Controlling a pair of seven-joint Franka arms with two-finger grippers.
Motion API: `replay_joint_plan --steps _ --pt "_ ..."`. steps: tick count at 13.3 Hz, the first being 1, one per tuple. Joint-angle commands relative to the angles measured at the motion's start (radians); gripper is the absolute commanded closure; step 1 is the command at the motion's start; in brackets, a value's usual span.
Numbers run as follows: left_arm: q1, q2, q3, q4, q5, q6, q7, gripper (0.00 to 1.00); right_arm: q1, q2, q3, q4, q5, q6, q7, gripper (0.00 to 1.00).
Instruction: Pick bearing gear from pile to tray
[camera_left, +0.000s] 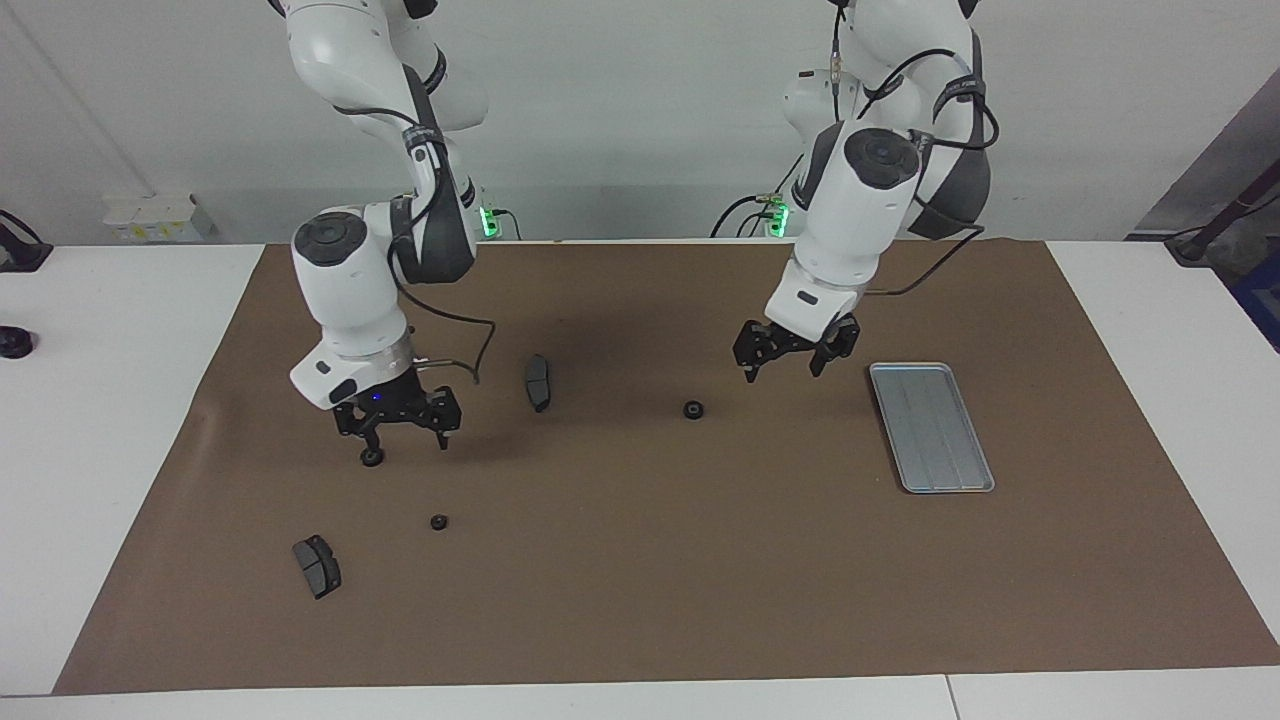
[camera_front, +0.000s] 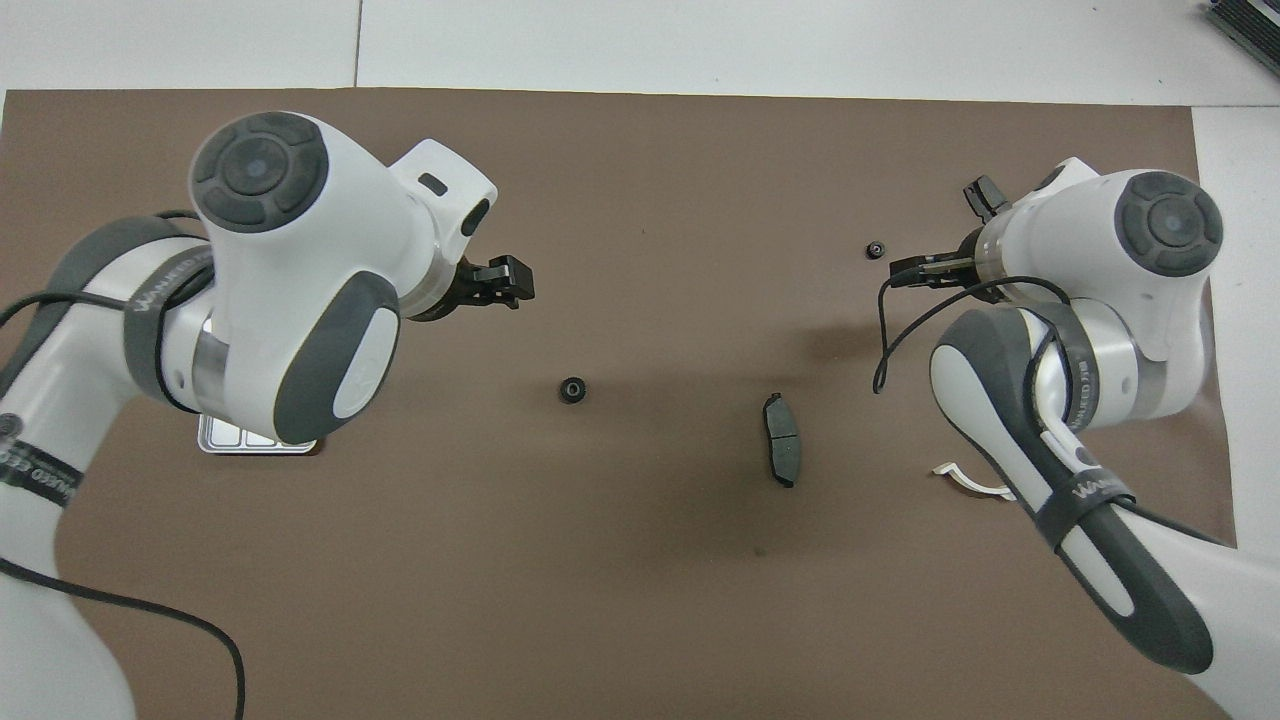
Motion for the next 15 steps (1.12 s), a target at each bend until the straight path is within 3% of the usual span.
replay_joint_plan --steps 1,4,8,13,15 --pt "-0.078 0.072 0.017 -0.019 0.009 0.095 -0.077 0.0 -0.062 -0.018 0.019 -0.042 0.011 0.02 -0.07 0.0" --pt "-0.126 0.146 0.017 -0.033 0.034 0.196 -0.117 0.0 -0.119 0.011 0.017 -0.045 0.011 0.027 -0.162 0.0" --pt "-0.172 0.144 0.017 -0.224 0.039 0.384 -0.116 0.0 -0.142 0.051 0.019 -0.091 0.011 0.14 -0.23 0.0" --pt "-0.192 0.137 0.017 -0.261 0.046 0.378 -0.113 0.0 -0.138 0.079 0.019 -0.134 0.018 0.152 -0.225 0.0" --pt "-0.192 0.137 0.017 -0.261 0.048 0.382 -0.106 0.09 -0.133 0.076 0.02 -0.145 0.02 0.142 -0.224 0.05"
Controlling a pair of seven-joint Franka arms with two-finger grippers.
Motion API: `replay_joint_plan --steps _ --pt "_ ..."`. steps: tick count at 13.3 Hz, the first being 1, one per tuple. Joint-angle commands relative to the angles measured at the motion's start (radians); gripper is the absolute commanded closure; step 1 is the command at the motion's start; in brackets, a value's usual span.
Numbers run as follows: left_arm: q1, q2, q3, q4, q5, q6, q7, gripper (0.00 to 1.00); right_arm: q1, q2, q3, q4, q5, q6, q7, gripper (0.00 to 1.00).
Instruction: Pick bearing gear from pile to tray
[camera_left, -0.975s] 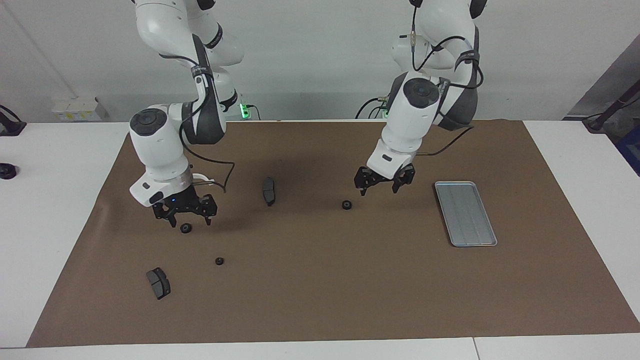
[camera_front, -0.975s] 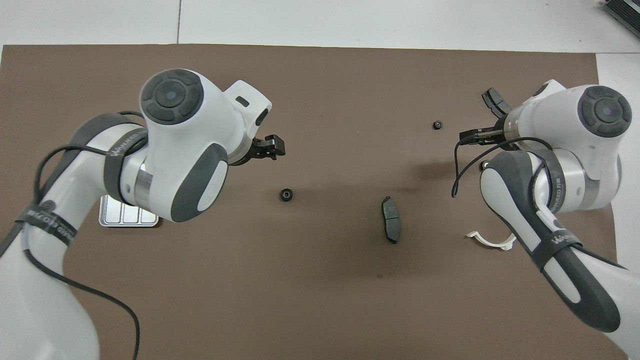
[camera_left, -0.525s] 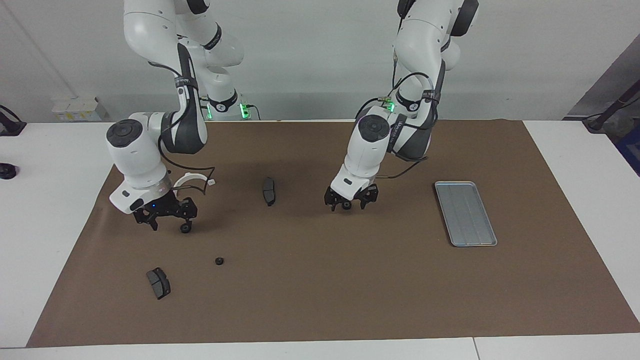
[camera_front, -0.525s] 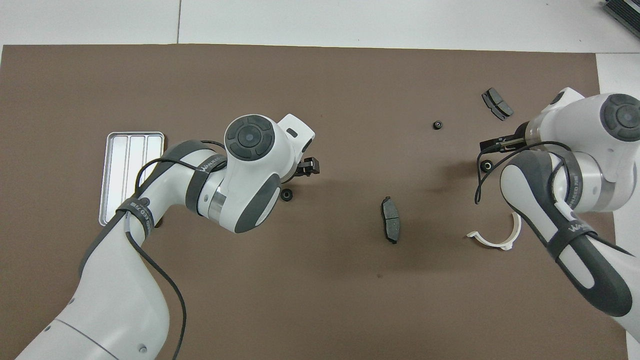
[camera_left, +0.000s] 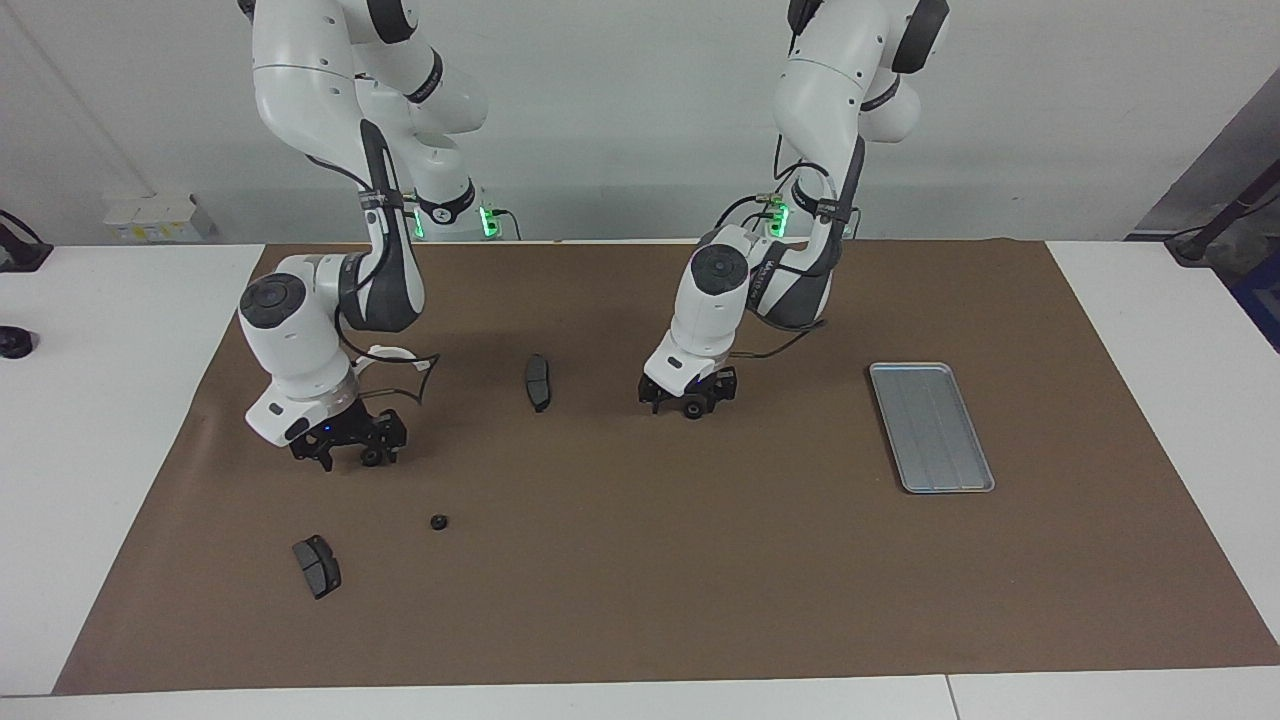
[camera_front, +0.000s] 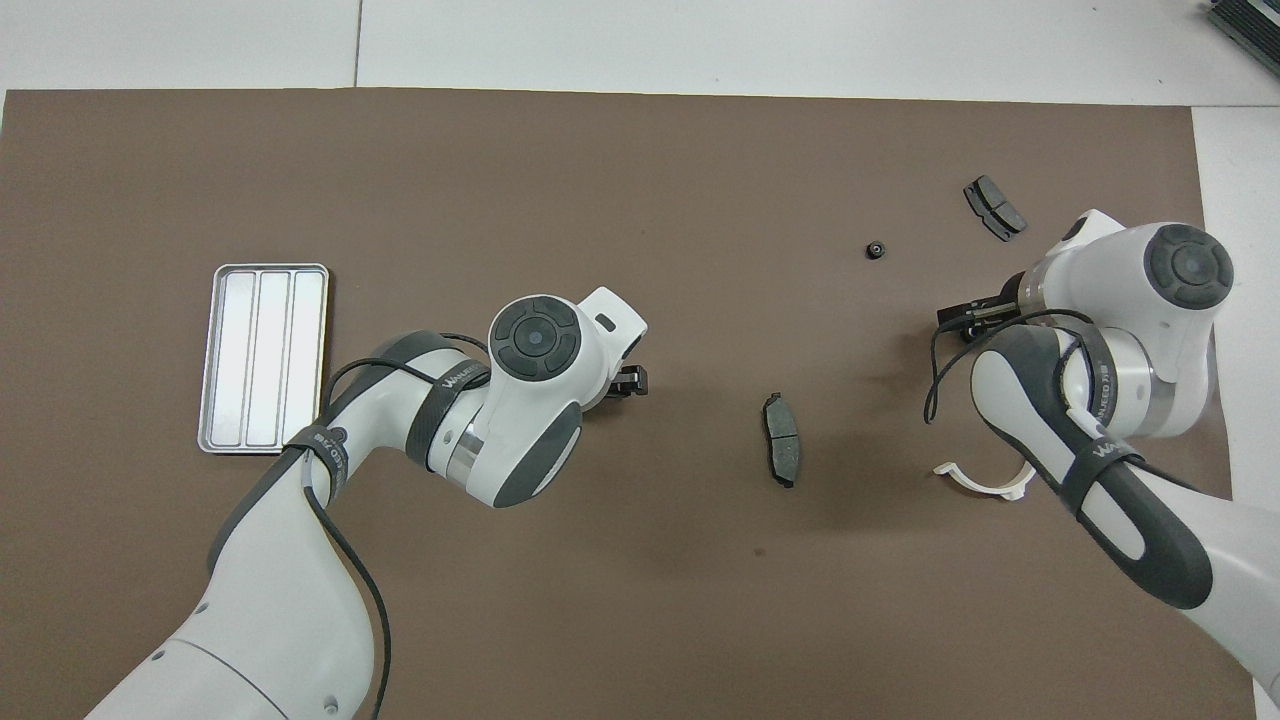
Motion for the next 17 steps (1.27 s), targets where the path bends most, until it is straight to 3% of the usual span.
replay_joint_plan --steps 1,5,8,9,11,14,17 --pt "-0.014 -0.037 0.017 -0.046 0.022 0.023 -0.003 0.14 -0.004 -0.017 0.014 -0.029 0.018 -0.001 -0.013 0.16" --pt "-0.005 -0.037 0.017 -0.052 0.032 0.025 0.01 0.38 -0.004 -0.022 0.016 -0.034 0.052 -0.035 -0.013 0.48" --pt "-0.002 -0.038 0.017 -0.064 0.032 0.026 0.01 0.64 -0.001 -0.029 0.019 -0.025 0.052 -0.035 0.003 0.89" --pt "-0.002 -0.04 0.017 -0.064 0.032 0.026 0.012 0.75 0.001 -0.037 0.019 -0.02 0.052 -0.035 0.014 0.97" --pt "0.0 -0.038 0.017 -0.064 0.032 0.025 0.012 0.98 0.007 -0.055 0.046 -0.005 0.053 -0.037 0.048 0.98" --pt "0.009 -0.038 0.02 -0.045 0.032 0.01 0.014 1.0 0.009 -0.064 0.129 0.052 0.058 -0.104 0.181 0.99" --pt "0.091 -0.026 0.02 0.064 0.032 -0.075 0.018 1.0 0.016 -0.058 0.224 0.089 0.056 -0.121 0.383 0.99"
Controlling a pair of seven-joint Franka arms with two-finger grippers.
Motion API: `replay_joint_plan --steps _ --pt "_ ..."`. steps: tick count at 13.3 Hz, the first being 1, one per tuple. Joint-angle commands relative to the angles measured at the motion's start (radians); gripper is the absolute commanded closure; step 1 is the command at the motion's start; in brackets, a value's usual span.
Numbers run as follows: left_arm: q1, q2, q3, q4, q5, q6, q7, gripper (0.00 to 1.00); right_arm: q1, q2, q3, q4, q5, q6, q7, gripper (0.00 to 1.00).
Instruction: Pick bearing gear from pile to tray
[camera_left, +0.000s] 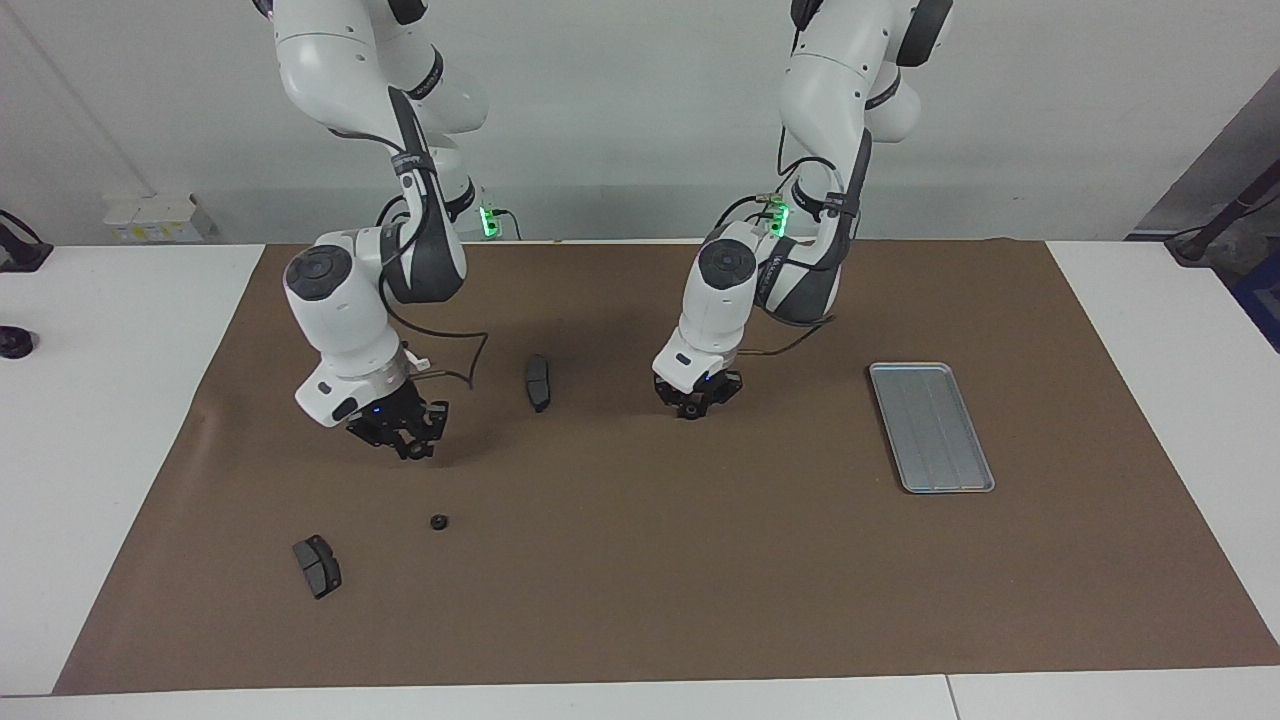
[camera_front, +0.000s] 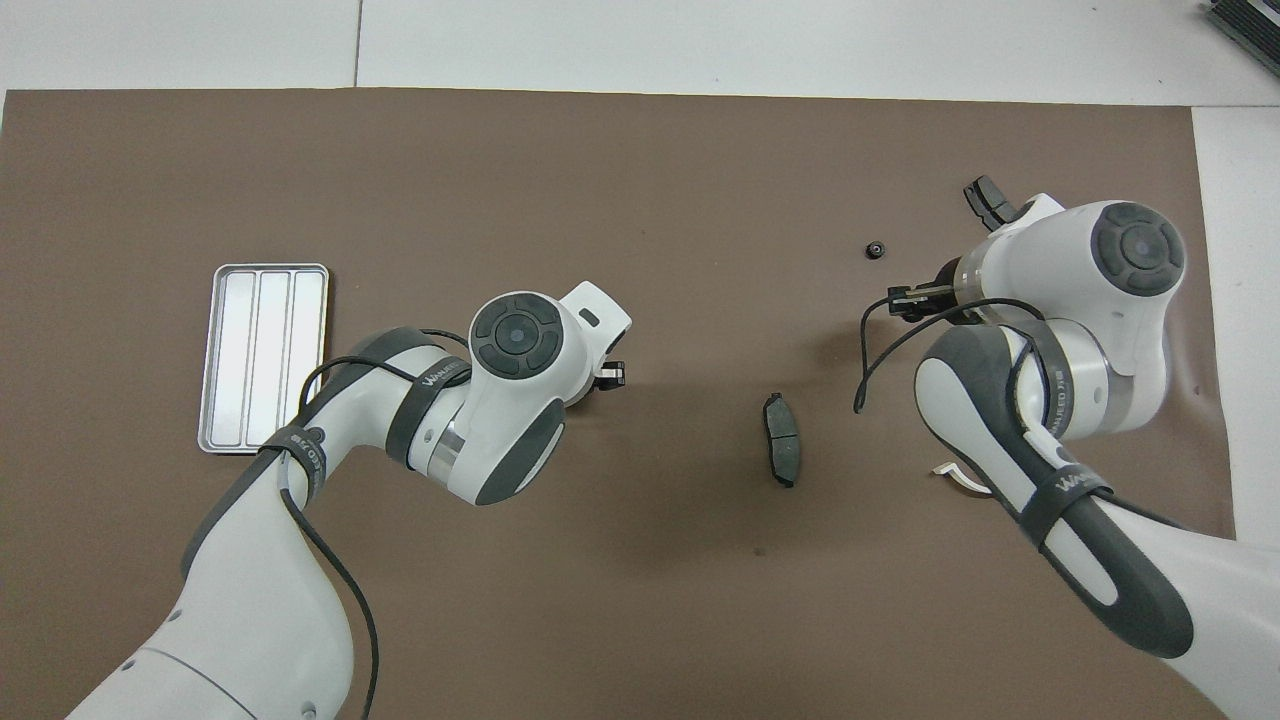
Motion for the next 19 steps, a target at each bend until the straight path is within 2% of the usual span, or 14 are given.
replay_joint_plan --steps 1,4,6,10,12,14,15,16,17,18,19 --pt "0.101 0.002 -0.003 0.106 0.013 -0.095 0.022 1.0 0.044 0.005 0.049 0.032 0.015 -0.016 0.164 0.99" --pt "0.262 -0.019 -0.004 0.131 0.013 -0.116 0.144 1.0 0.168 0.014 0.049 0.061 0.006 0.009 0.375 0.99" --pt "0.37 -0.028 -0.004 0.129 0.013 -0.147 0.311 1.0 0.237 0.048 0.049 0.098 -0.001 0.05 0.493 0.99" --pt "0.549 -0.068 -0.003 0.024 0.012 -0.146 0.621 1.0 0.374 0.204 0.044 0.284 -0.007 0.059 0.693 0.95" --pt "0.621 -0.082 -0.003 -0.023 0.012 -0.118 0.753 1.0 0.44 0.296 0.041 0.365 -0.054 0.065 0.791 0.94" --pt "0.639 -0.087 -0.003 -0.047 0.012 -0.093 0.782 0.99 0.472 0.344 0.043 0.393 -0.106 0.068 0.865 0.9" --pt "0.639 -0.091 -0.003 -0.05 0.012 -0.093 0.782 0.85 0.493 0.346 0.043 0.391 -0.119 0.087 0.876 0.86" --pt "0.639 -0.091 -0.003 -0.052 0.012 -0.093 0.781 0.56 0.498 0.346 0.043 0.39 -0.131 0.096 0.881 0.79" --pt "0.637 -0.091 -0.003 -0.054 0.012 -0.095 0.781 0.28 0.501 0.346 0.043 0.385 -0.139 0.095 0.881 0.51" --pt "0.636 -0.09 -0.003 -0.049 0.012 -0.092 0.781 0.02 0.509 0.343 0.043 0.382 -0.154 0.082 0.881 0.32" --pt "0.634 -0.088 -0.003 -0.041 0.012 -0.093 0.782 0.0 0.523 0.341 0.041 0.376 -0.169 0.072 0.882 0.16"
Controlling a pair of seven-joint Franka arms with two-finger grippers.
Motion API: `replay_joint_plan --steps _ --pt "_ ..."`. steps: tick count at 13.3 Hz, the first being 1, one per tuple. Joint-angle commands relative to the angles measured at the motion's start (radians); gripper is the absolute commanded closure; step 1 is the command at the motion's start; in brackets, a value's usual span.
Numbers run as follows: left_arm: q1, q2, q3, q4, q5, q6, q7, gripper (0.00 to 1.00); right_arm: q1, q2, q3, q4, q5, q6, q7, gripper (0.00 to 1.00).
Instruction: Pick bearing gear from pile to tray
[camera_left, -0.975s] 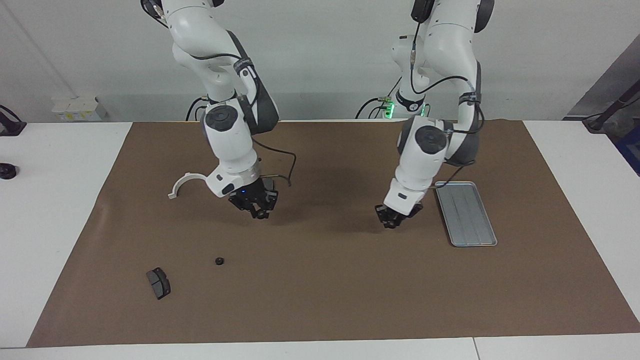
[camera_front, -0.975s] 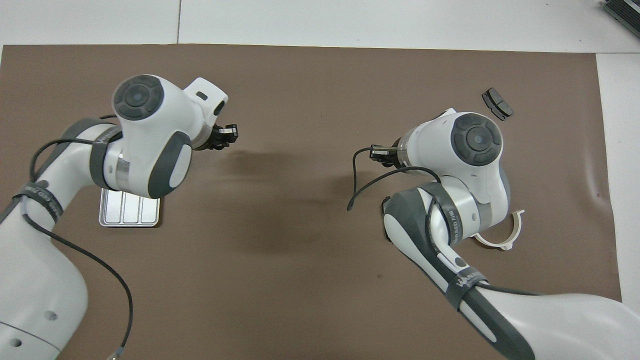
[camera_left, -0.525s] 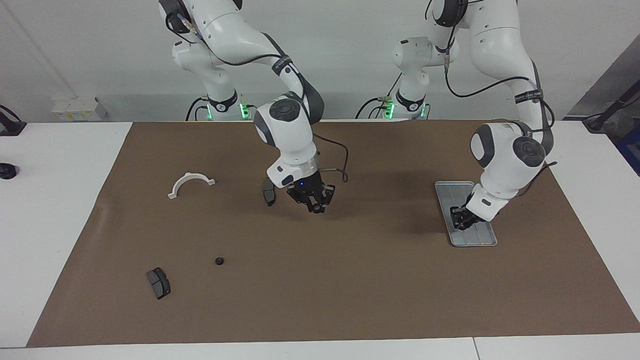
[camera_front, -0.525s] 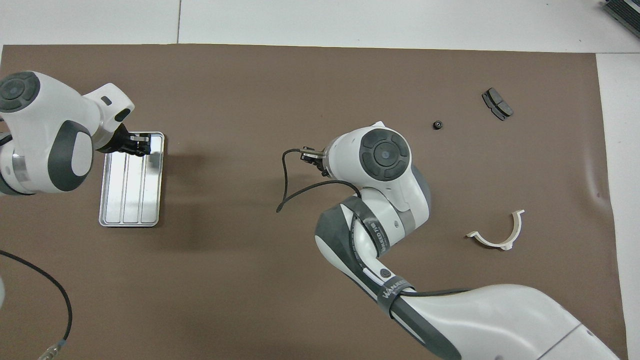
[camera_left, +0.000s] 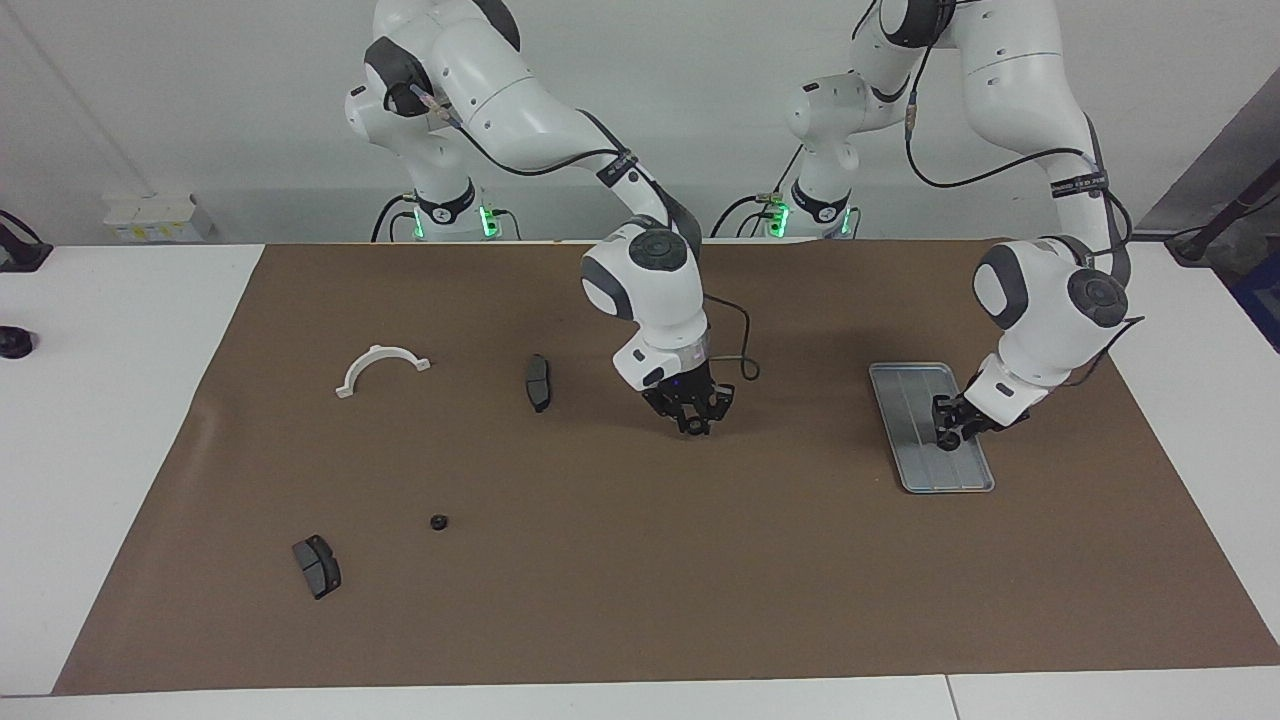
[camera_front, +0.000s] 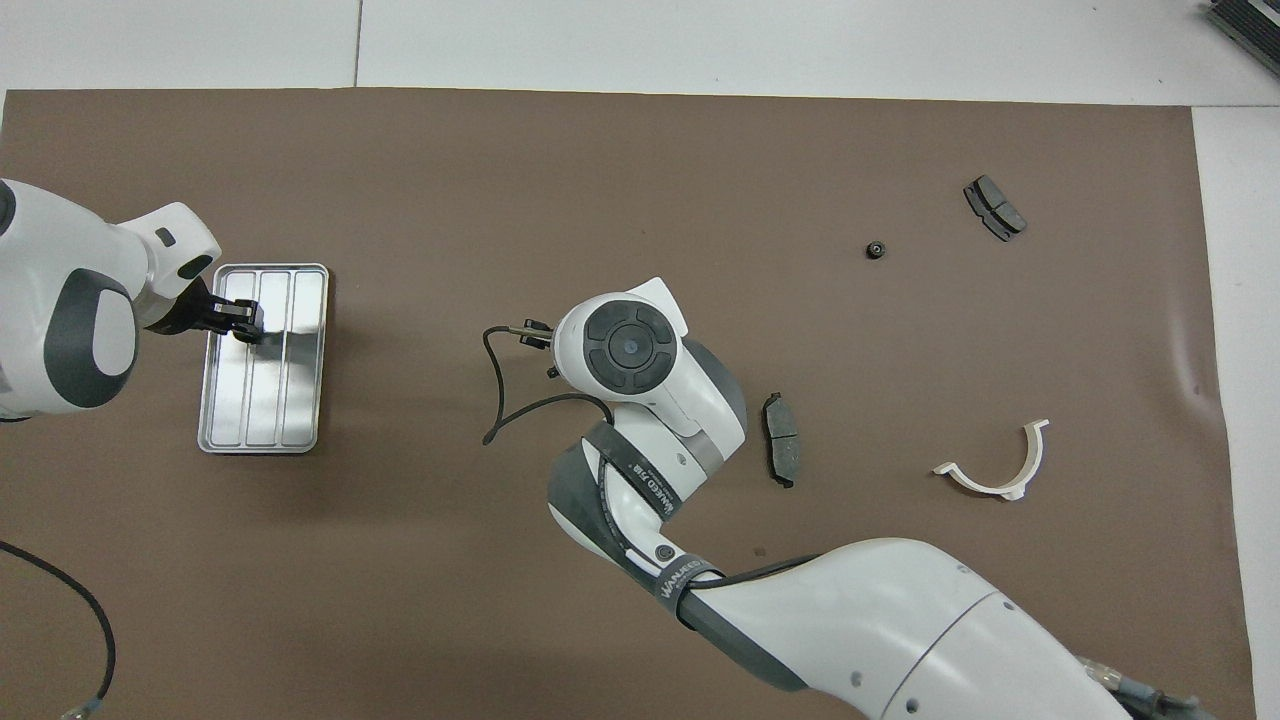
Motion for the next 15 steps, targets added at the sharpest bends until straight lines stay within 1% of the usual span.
replay_joint_plan --steps 1,2,3,5,8,10,13,14,15 --pt "-0.009 -0.027 0.002 -0.021 0.011 0.027 0.004 0.0 0.013 0.002 -0.005 0.01 -0.057 -0.029 0.024 0.09" --pt "-0.015 -0.023 0.002 0.004 0.011 0.024 -0.002 0.0 0.002 0.001 -0.005 0.01 -0.064 -0.029 0.022 0.03" --pt "-0.019 -0.021 0.002 0.022 0.011 0.02 -0.017 0.0 -0.016 -0.011 -0.006 0.007 -0.066 -0.03 0.007 0.0" --pt "-0.073 -0.018 0.002 0.057 0.011 0.009 -0.124 0.0 -0.087 -0.051 -0.005 -0.01 -0.067 -0.029 -0.039 0.0" --pt "-0.205 -0.015 0.004 0.079 0.011 -0.006 -0.354 0.0 -0.209 -0.189 -0.002 -0.14 -0.066 -0.03 -0.219 0.0" --pt "-0.31 -0.016 0.004 0.076 0.012 -0.006 -0.514 0.0 -0.289 -0.246 -0.002 -0.201 -0.064 -0.032 -0.351 0.0" --pt "-0.464 -0.015 0.004 0.08 0.012 -0.003 -0.706 0.0 -0.384 -0.257 0.0 -0.202 -0.055 -0.035 -0.508 0.0" --pt "-0.511 -0.004 0.004 0.082 0.012 0.001 -0.752 0.0 -0.406 -0.257 0.0 -0.203 -0.052 -0.035 -0.565 0.0" --pt "-0.544 0.013 0.004 0.105 0.014 0.007 -0.783 0.0 -0.439 -0.255 0.0 -0.202 -0.051 -0.046 -0.606 0.0"
